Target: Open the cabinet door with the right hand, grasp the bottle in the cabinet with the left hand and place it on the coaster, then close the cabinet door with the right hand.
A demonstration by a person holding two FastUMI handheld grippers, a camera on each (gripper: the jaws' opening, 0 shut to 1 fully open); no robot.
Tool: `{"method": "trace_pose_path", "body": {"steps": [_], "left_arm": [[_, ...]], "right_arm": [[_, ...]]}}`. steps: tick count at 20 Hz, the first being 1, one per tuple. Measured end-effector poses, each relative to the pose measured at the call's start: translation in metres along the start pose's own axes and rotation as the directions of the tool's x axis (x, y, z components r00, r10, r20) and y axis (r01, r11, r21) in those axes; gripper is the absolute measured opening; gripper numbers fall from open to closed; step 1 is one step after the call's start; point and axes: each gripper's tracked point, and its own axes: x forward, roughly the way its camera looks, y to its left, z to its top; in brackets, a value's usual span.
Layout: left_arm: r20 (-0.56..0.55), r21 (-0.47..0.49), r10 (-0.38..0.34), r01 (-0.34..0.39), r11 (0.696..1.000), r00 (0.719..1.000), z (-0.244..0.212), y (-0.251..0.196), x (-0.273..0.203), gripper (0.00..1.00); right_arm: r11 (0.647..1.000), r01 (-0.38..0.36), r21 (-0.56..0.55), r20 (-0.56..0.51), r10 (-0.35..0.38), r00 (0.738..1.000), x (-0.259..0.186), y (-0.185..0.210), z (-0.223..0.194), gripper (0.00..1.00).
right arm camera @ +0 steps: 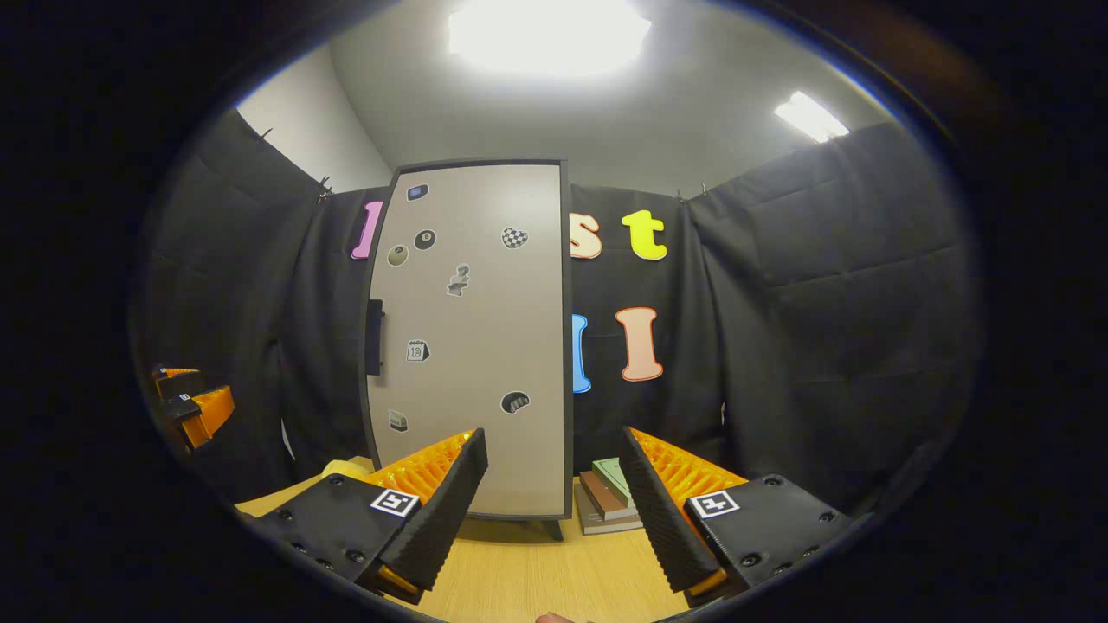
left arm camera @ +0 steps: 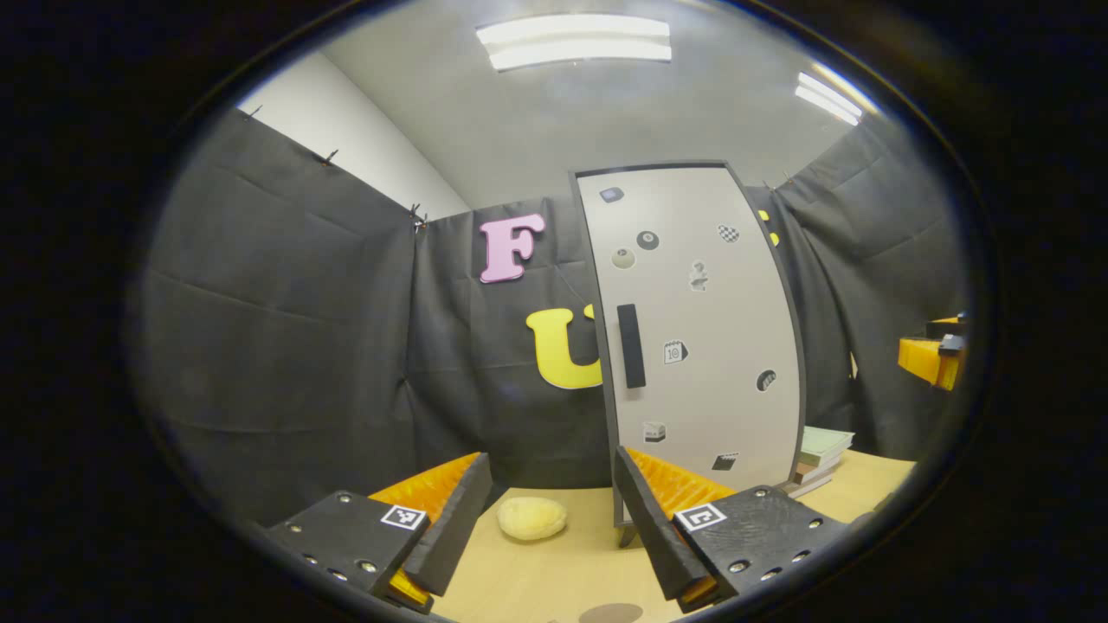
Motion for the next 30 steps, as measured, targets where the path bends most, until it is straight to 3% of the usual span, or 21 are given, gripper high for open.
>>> {"method": "trace_pose_path", "body": {"steps": [10,21,25,26,28,30], "left_arm": [[0.03,-0.003,0.015,-0.015,1.0,0.999,0.014,-0.016,-0.002,0.88],[0.023,0.013,0.052,-0.052,0.999,0.998,0.014,-0.038,-0.003,0.88],[0.007,0.035,0.084,-0.084,0.996,0.996,0.008,-0.029,-0.005,0.86],[0.011,0.034,0.086,-0.086,0.996,0.996,0.007,-0.025,-0.005,0.91],[0.018,0.035,0.097,-0.098,0.995,0.995,0.004,-0.012,-0.001,0.91],[-0.004,0.028,0.104,-0.104,0.994,0.995,-0.008,0.001,0.006,0.86]], "right_arm": [[1.0,-0.007,0.004,0.034,0.007,0.999,0.006,-0.015,0.007,0.97],[0.997,-0.069,0.022,0.018,0.069,0.997,0.018,-0.028,0.0,0.98],[0.991,-0.119,0.056,0.005,0.119,0.993,0.036,-0.01,0.004,0.97],[0.988,-0.135,0.069,0.008,0.135,0.991,0.043,-0.001,0.009,0.97],[0.982,-0.166,0.088,0.027,0.165,0.986,0.061,0.02,0.025,0.98],[0.976,-0.195,0.094,0.054,0.191,0.98,0.079,0.046,0.044,0.98]]}}
